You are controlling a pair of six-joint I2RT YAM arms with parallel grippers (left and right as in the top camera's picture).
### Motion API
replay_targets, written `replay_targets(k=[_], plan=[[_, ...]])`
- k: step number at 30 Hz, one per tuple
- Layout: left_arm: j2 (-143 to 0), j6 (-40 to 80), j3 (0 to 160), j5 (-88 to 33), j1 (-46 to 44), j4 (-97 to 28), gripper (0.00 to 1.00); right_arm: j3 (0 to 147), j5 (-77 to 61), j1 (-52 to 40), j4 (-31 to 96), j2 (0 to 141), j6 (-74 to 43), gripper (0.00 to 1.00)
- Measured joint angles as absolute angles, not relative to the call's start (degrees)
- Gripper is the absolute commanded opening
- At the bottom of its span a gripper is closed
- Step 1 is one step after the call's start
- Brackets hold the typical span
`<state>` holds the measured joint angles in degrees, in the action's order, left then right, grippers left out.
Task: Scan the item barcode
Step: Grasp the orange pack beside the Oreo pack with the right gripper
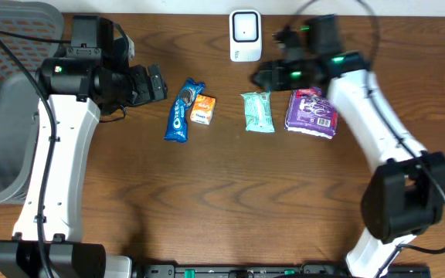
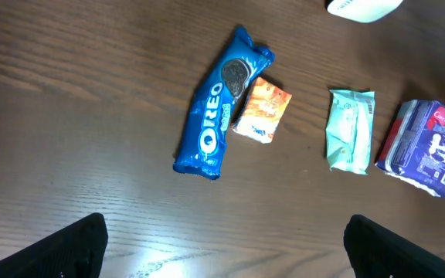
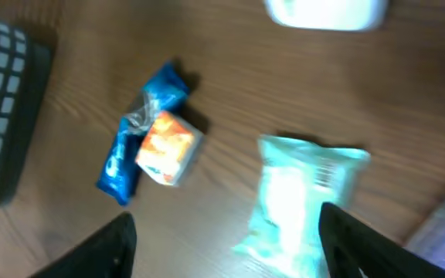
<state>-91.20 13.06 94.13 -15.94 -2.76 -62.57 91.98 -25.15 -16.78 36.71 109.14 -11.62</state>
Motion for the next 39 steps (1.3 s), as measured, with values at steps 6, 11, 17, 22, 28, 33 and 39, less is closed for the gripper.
replay_targets(k=[6,11,17,22,28,33,39], plan=[[-91.2,13.1,94.1,-15.9,-2.8,-62.5,0.98,92.0,-20.4,-24.6,27.4,110.8,-20.9,0.69],[-91.2,13.1,94.1,-15.9,-2.8,-62.6,0.98,92.0,-18.4,-27.5,22.1,118.0,-26.6,0.68],[-91.2,13.1,94.1,-15.9,-2.8,-62.6,0.98,91.9,-18.9,-28.3,18.8,125.6,-30.9,0.65],[-91.2,13.1,94.1,-15.9,-2.8,-62.6,0.98,91.9,-19.8,-28.3,18.2,128.4,-32.8,0.64],[-91.2,13.1,94.1,-15.9,-2.8,-62.6,0.98,91.9,-22.7,-28.5,16.6,129.7,-33.8,0.61],[-91.2,13.1,94.1,-15.9,-2.8,-62.6,0.98,91.9,-23.9,-29.2,16.6,130.3,-34.2,0.58],[-91.2,13.1,94.1,-15.9,-2.8,-62.6,0.98,92.0,-24.5,-29.5,16.9,130.6,-35.2,0.38]])
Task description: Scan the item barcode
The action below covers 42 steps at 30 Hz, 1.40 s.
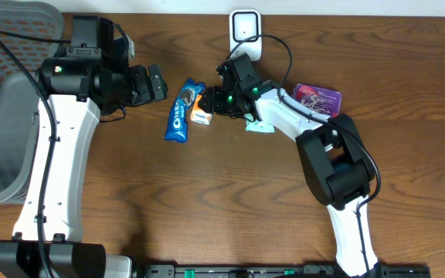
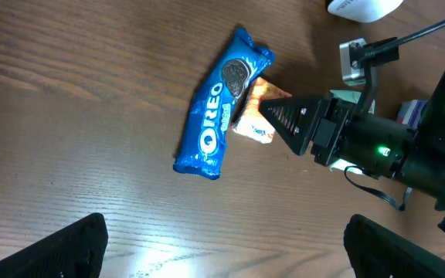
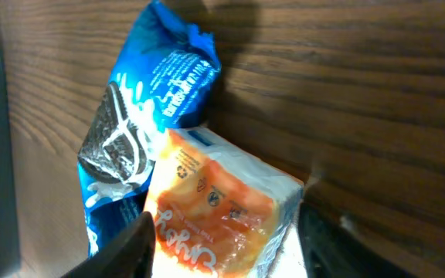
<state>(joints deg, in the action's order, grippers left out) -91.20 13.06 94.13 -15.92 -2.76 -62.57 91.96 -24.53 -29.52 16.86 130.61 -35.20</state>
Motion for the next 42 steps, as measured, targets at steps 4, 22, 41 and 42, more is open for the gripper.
replay_targets(k=[4,22,41,42], plan=[[-91.2,13.1,94.1,-15.9,-2.8,-62.6,0.98,92.2,-25.0,-29.5,18.1,131.4,-35.7,0.01],[-91.2,13.1,94.1,-15.9,-2.8,-62.6,0.98,101.0,-0.1,-30.2,42.1,127.6,-25.7,0.01],[-91.2,13.1,94.1,-15.9,-2.8,-62.6,0.98,102.6,44.0,-43.2,42.1,128.1,-14.6,0.06],[-91.2,13.1,94.1,-15.9,-2.8,-62.6,0.98,102.6,43.9,-43.2,42.1,128.5,-14.6,0.06]])
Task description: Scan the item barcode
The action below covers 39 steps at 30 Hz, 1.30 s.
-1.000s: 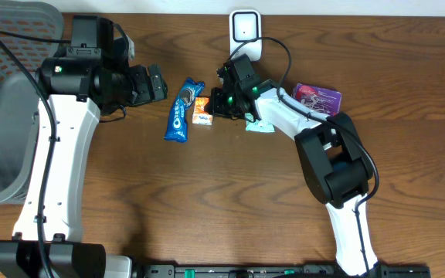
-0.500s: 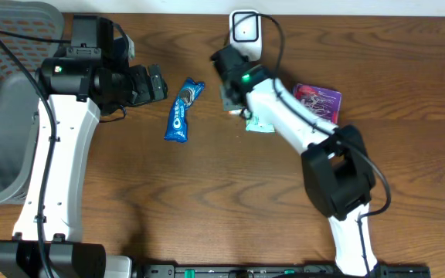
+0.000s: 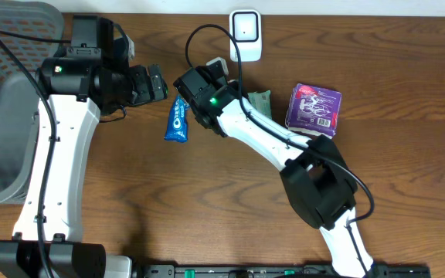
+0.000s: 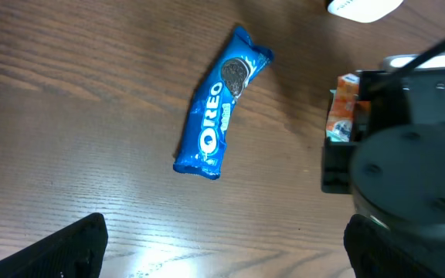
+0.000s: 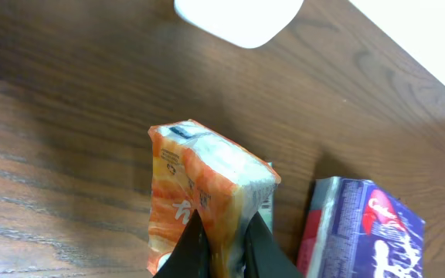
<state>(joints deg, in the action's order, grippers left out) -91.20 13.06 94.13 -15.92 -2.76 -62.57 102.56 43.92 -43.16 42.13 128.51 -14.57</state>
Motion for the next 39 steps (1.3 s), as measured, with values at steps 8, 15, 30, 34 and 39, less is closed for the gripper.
replay_targets(k=[8,15,30,34,39], plan=[[-91.2,13.1,94.1,-15.9,-2.8,-62.6,0.98,102.2,41.0,-44.4,42.2,131.1,-14.5,0.19],[-91.2,13.1,94.1,-15.9,-2.8,-62.6,0.98,102.2,37.3,-46.0,42.7,132.6,-14.3,0.4],[-91.3,13.2,94.1,-15.9,-2.6,-62.4,0.98,110.1,11.4,-41.6,49.2,132.7,-15.9,0.46],[-91.3,13.2,94.1,-15.9,-2.6,-62.5,0.98,115.1,4.4,-36.2,52.9,132.7,-16.2,0.46],[-91.3,13.2,94.1,-15.9,-2.6,-62.4,0.98,117.5,-4.4,-30.0,54.5,132.7,-16.2,0.43]])
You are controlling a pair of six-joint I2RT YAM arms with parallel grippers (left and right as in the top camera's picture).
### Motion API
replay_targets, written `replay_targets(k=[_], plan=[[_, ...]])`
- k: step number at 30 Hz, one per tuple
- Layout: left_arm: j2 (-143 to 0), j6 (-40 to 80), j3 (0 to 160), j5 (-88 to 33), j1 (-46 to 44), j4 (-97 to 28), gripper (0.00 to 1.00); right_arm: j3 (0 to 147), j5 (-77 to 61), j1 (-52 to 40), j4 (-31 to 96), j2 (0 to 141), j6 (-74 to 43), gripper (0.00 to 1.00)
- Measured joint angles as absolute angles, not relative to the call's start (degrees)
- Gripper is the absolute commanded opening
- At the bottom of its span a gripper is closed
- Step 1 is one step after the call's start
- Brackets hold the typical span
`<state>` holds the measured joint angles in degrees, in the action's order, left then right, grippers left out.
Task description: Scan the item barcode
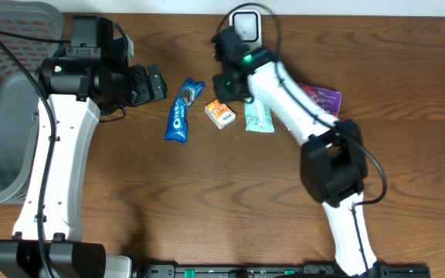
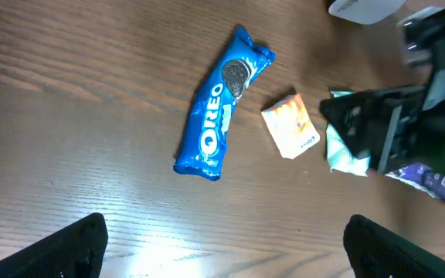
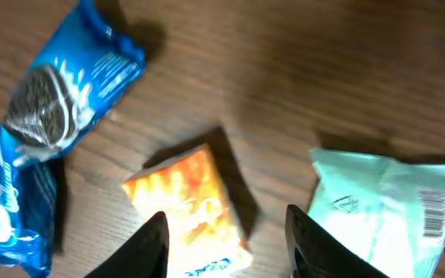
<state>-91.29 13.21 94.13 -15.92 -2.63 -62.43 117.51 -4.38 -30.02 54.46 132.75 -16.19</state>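
A small orange packet lies flat on the wooden table between a blue Oreo pack and a mint-green pack. My right gripper hangs open just above the orange packet, with nothing between its fingers. The white scanner stands at the table's far edge behind it. At the left, well apart from the Oreo pack, my left gripper is open and holds nothing.
A purple pack lies right of the mint-green one, partly under the right arm. A grey mesh basket stands off the table's left side. A black cable runs from the scanner along the right arm.
The right gripper was shut on the orange packet, held off the table. Now it is open and the packet lies flat, apart from the Oreo pack. The left arm has not moved.
The orange packet first leaned against the Oreo pack, with the right gripper open near the scanner. Then the open gripper was at the packet, then shut on it and holding it up. Now the packet lies released between the Oreo and mint-green packs.
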Motion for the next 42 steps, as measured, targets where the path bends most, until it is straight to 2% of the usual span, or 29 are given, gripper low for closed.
replay_targets(k=[7,12,23,25,31,34,42], plan=[[-91.3,13.2,94.1,-15.9,-2.6,-62.4,0.98,117.5,-13.4,-27.7,54.8,132.7,-12.5,0.45],[-91.3,13.2,94.1,-15.9,-2.6,-62.4,0.98,117.5,-12.7,-29.3,54.8,132.8,-11.2,0.49],[-91.3,13.2,94.1,-15.9,-2.6,-62.5,0.98,113.8,-13.4,-29.8,52.3,136.3,-10.8,0.47],[-91.3,13.2,94.1,-15.9,-2.6,-62.5,0.98,112.6,-14.1,-29.8,51.4,136.7,-10.7,0.44],[-91.3,13.2,94.1,-15.9,-2.6,-62.5,0.98,111.6,-15.5,-29.8,49.7,136.7,-10.8,0.23],[-91.3,13.2,94.1,-15.9,-2.6,-62.5,0.98,111.6,-15.4,-29.5,49.7,136.7,-12.8,0.22],[-91.3,13.2,94.1,-15.9,-2.6,-62.5,0.98,115.1,-6.5,-29.2,56.0,136.7,-17.4,0.49]])
